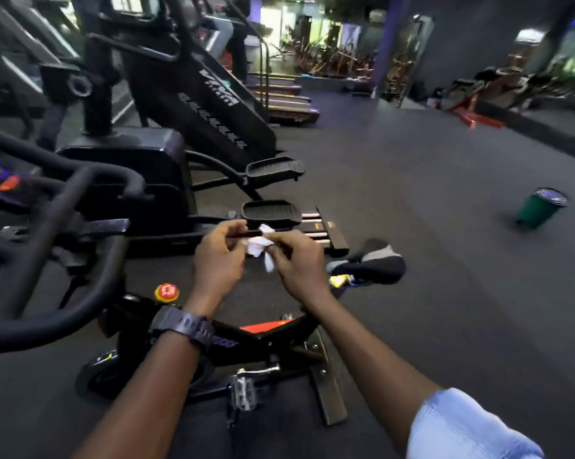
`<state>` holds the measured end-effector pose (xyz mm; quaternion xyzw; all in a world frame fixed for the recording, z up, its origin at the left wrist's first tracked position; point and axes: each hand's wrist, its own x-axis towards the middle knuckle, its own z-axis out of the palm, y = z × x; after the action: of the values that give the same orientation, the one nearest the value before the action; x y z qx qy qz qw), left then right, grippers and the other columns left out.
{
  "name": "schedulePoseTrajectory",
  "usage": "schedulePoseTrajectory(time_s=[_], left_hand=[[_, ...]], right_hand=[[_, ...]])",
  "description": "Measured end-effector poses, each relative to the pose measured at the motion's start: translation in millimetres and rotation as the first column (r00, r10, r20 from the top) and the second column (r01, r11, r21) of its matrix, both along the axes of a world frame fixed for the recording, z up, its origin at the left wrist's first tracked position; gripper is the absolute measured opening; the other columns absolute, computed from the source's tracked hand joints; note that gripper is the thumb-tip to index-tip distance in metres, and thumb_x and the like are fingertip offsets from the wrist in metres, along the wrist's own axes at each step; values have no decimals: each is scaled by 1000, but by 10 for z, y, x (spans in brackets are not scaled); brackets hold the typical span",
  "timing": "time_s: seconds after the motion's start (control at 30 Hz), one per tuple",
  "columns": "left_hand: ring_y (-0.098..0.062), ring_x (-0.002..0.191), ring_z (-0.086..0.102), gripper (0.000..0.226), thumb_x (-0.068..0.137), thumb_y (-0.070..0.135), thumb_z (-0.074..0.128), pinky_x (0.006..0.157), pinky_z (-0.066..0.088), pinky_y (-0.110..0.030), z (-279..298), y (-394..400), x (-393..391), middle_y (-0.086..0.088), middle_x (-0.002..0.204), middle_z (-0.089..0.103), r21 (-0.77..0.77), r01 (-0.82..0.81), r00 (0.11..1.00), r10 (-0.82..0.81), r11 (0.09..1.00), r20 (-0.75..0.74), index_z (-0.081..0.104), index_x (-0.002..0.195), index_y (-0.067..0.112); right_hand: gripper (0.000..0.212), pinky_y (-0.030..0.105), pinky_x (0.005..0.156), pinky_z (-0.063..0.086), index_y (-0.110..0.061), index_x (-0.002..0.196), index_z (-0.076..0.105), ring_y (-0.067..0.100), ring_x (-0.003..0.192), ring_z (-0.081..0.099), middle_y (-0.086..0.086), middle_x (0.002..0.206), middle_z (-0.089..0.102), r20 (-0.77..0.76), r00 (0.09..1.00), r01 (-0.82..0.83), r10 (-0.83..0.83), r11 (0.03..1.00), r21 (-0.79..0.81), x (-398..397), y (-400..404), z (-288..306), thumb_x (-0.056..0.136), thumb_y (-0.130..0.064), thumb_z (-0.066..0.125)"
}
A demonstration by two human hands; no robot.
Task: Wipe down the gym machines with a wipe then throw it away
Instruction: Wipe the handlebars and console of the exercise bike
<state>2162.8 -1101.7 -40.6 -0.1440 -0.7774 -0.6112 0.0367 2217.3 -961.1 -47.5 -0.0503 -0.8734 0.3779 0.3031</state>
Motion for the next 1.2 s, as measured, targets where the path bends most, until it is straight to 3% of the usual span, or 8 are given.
schedulePoseTrajectory(time_s=[0.2,0.3,0.4,0.67,0.83,0.93,1.03,1.2], left_hand=[[3,78,59,30,89,-2,64,74,44,-8,-181,1375,161,3,102,67,-61,213,977,-213,975,2,63,113,17],[4,69,58,31,88,-1,65,76,47,-19,-334,2056,167,2,102,67,-75,250,967,-245,965,75,63,114,15],[-10,76,63,34,88,-5,63,83,51,-33,-461,2574,146,-3,103,66,-38,262,954,-252,964,161,60,111,19],[-18,87,65,35,90,-7,59,78,53,-27,-754,3235,-43,0,106,65,-20,219,927,-202,975,316,59,110,22],[-16,89,64,34,90,-4,58,86,52,-32,-1052,3359,-464,-3,112,68,-180,213,940,-151,960,306,62,112,20],[-24,111,62,36,91,0,57,98,49,-37,-1334,3341,-674,-7,119,65,-427,258,947,-139,866,289,62,124,12],[-32,110,61,34,87,5,56,92,50,-40,-1630,3284,-763,-10,117,66,-658,332,943,-213,676,257,66,118,14],[-32,108,60,33,86,8,57,93,48,-43,-1815,3331,-809,-7,119,62,-722,337,932,-322,604,166,64,118,14]], right_hand=[[18,20,78,51,-24,103,75,7,84,67,-8,93,73,57,962,272,-266,946,-177,445,1605,-348,86,-22,69],[19,8,69,44,-26,103,75,5,79,66,-9,90,72,113,939,342,-324,912,-227,547,2306,-506,85,-20,69],[19,20,73,50,-30,101,75,5,82,67,-9,93,73,159,931,361,-329,896,-259,558,2812,-642,84,-22,70],[27,28,85,52,-29,102,74,13,92,66,-8,104,70,340,905,334,-255,922,-198,226,3513,-868,80,-17,65],[41,9,89,32,-12,116,70,18,108,57,4,121,57,476,857,220,-199,975,11,-93,3662,-1153,76,-3,65],[37,21,94,36,-9,121,67,27,112,55,12,124,55,604,771,122,-204,977,174,-314,3815,-1451,85,-5,61],[28,33,85,46,-15,119,68,30,103,60,12,113,60,647,684,94,-336,921,379,-494,4004,-1645,94,-18,55],[23,36,74,48,-13,102,73,31,91,62,14,95,66,593,750,-1,-294,895,445,-826,3680,-1682,94,-18,53]])
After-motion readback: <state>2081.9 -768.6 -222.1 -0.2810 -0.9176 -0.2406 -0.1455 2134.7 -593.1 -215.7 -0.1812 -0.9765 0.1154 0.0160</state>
